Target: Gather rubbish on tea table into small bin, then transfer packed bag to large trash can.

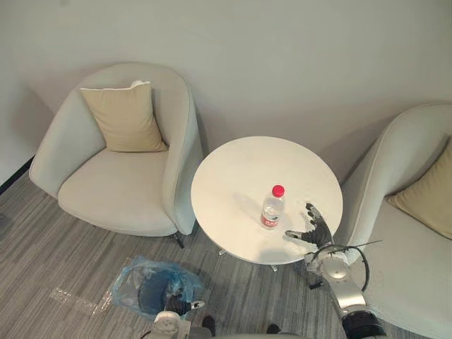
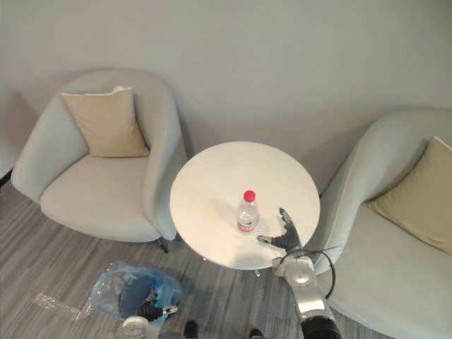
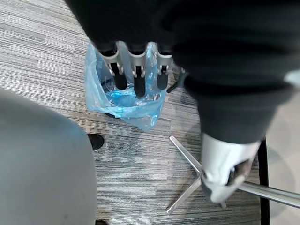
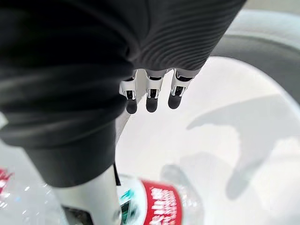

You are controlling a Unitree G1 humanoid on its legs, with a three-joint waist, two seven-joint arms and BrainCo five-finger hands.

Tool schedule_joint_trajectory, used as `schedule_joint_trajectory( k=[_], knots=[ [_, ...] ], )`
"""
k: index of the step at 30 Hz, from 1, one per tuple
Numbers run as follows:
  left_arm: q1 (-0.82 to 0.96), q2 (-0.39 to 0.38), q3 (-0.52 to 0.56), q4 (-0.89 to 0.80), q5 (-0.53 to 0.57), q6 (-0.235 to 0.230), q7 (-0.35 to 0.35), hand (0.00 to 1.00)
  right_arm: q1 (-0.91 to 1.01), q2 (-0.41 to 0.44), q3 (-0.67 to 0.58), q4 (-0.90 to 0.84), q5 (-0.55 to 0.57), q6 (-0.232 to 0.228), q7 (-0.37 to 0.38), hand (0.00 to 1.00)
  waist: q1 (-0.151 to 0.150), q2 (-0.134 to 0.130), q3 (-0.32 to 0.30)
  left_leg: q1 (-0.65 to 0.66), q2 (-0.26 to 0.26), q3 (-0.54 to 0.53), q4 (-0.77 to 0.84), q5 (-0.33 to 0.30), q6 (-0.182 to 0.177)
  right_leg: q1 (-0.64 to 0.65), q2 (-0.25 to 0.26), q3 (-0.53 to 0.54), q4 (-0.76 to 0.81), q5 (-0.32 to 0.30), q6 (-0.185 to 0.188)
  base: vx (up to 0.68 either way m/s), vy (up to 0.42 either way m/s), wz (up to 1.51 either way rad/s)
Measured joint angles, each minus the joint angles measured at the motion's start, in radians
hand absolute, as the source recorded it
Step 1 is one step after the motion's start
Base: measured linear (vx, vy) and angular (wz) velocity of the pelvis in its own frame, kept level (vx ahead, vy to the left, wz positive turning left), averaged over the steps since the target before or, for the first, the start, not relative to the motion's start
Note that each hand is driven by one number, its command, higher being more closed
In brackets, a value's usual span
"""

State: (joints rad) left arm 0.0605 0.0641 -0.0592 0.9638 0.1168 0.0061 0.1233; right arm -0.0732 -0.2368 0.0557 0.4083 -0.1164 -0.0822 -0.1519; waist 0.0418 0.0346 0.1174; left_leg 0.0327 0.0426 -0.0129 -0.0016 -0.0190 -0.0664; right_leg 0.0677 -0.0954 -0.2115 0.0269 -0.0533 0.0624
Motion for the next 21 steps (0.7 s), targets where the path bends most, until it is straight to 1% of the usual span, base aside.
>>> schedule_joint_trajectory(
  k=[2, 5, 7, 10, 12, 18, 19, 21],
  knots=[
    [0.000, 0.000, 0.000, -0.009, 0.000, -0.001, 0.000, 0.00, -0.019, 0.000, 0.001, 0.010, 0.001, 0.003, -0.007, 0.00, 0.006, 0.002, 0.010, -0.006, -0.001, -0.004, 0.000, 0.001, -0.001, 0.000, 0.000, -0.004, 0.000, -0.001, 0.000, 0.02, -0.005, 0.08],
    [-0.002, 0.000, 0.001, -0.019, -0.002, -0.002, 0.001, 0.00, -0.054, 0.000, 0.001, 0.031, 0.002, 0.003, -0.022, 0.00, 0.007, 0.001, 0.021, -0.035, -0.003, -0.022, 0.002, 0.007, -0.001, -0.017, 0.000, -0.023, 0.000, 0.000, 0.000, 0.01, -0.008, 0.18],
    [-0.006, -0.002, 0.001, -0.031, -0.003, -0.004, 0.002, 0.00, -0.090, 0.000, 0.001, 0.065, 0.010, 0.006, -0.030, 0.00, 0.017, 0.002, 0.042, -0.037, -0.003, -0.030, 0.004, 0.008, -0.001, -0.013, -0.001, -0.032, 0.001, 0.000, 0.000, 0.00, -0.007, 0.15],
    [-0.014, -0.004, 0.001, -0.038, -0.011, -0.013, 0.004, 0.00, -0.154, -0.001, 0.001, 0.089, 0.042, 0.007, -0.050, 0.00, 0.018, 0.014, 0.070, -0.077, -0.008, -0.047, 0.023, 0.009, 0.000, -0.037, -0.004, -0.048, 0.006, 0.001, -0.001, -0.03, 0.002, 0.16],
    [-0.020, -0.007, 0.001, -0.052, -0.025, -0.017, 0.006, 0.00, -0.180, -0.001, 0.000, 0.091, 0.051, 0.010, -0.063, 0.00, 0.021, 0.022, 0.100, -0.090, -0.011, -0.059, 0.032, 0.010, 0.000, -0.040, -0.007, -0.059, 0.008, 0.001, -0.001, -0.03, 0.003, 0.19],
    [-0.041, -0.009, 0.001, -0.070, -0.046, -0.031, 0.008, 0.00, -0.279, -0.005, -0.001, 0.130, 0.079, 0.012, -0.078, 0.00, 0.029, 0.044, 0.159, -0.163, -0.021, -0.081, 0.078, 0.009, 0.001, -0.091, -0.017, -0.080, 0.038, 0.000, -0.001, -0.04, 0.019, 0.13],
    [-0.043, -0.009, 0.001, -0.073, -0.057, -0.039, 0.009, 0.00, -0.285, -0.005, -0.001, 0.131, 0.079, 0.012, -0.085, 1.00, 0.039, 0.045, 0.161, -0.179, -0.022, -0.083, 0.084, 0.010, 0.001, -0.103, -0.018, -0.083, 0.040, 0.000, -0.001, -0.05, 0.019, 0.16],
    [-0.050, -0.010, 0.001, -0.081, -0.061, -0.041, 0.009, 0.00, -0.305, -0.005, -0.004, 0.143, 0.080, 0.012, -0.092, 1.00, 0.047, 0.046, 0.176, -0.190, -0.025, -0.089, 0.093, 0.010, 0.001, -0.107, -0.020, -0.088, 0.042, 0.000, -0.001, -0.03, 0.015, 0.10]
  ],
)
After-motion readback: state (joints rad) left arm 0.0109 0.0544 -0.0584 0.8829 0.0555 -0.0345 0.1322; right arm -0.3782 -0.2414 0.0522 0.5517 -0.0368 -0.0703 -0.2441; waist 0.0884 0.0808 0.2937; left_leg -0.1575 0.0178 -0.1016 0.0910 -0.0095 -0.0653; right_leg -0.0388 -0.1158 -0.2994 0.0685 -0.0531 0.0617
